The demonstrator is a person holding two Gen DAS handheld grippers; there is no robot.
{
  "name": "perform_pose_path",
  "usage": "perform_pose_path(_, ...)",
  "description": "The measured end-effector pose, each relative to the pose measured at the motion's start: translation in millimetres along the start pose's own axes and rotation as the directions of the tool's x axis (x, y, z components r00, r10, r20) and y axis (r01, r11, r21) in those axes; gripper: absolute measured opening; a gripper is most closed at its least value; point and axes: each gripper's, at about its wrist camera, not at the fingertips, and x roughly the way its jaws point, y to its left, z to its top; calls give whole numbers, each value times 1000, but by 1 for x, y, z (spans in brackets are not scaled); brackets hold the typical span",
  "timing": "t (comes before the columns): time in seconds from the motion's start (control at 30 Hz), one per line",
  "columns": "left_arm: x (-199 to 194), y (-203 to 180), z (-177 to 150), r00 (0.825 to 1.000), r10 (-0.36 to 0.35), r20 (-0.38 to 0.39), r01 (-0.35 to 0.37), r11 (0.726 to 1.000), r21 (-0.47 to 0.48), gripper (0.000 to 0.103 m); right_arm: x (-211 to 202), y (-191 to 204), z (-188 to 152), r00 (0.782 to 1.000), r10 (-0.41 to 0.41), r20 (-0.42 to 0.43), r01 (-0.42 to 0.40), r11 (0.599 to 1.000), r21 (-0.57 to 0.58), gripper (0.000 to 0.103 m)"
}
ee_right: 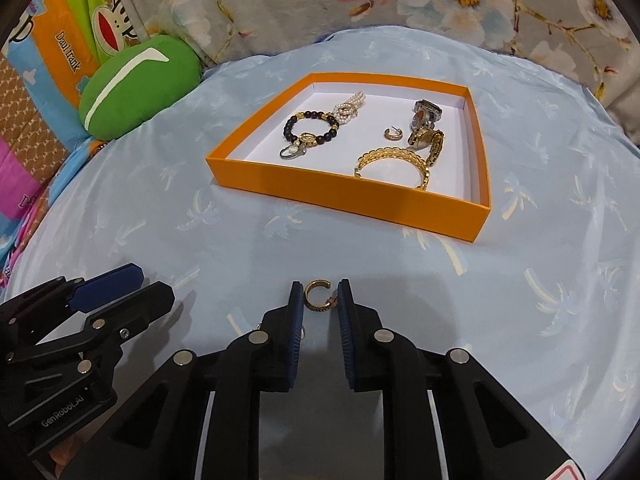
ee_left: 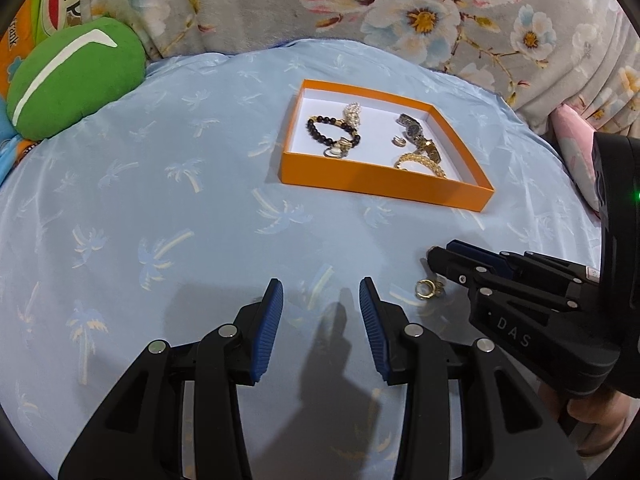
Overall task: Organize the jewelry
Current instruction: 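Withdraw left tool from the box while right tool grasps another gold hoop earring, then grasp the small gold ring with left tool while right tool holds its hoop earring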
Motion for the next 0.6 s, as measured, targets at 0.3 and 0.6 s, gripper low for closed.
perform_pose_path(0.3, 5, -33, 0, 996, -81, -31, 82, 996, 36, 46, -26, -34, -9, 999, -9, 48, 5, 995, 100, 15)
perform_pose_path(0.6, 26, -67, 3, 994, -73, -76, 81, 992, 100, 44, -37, -49, -18, 998, -12, 63, 3, 990, 139, 16)
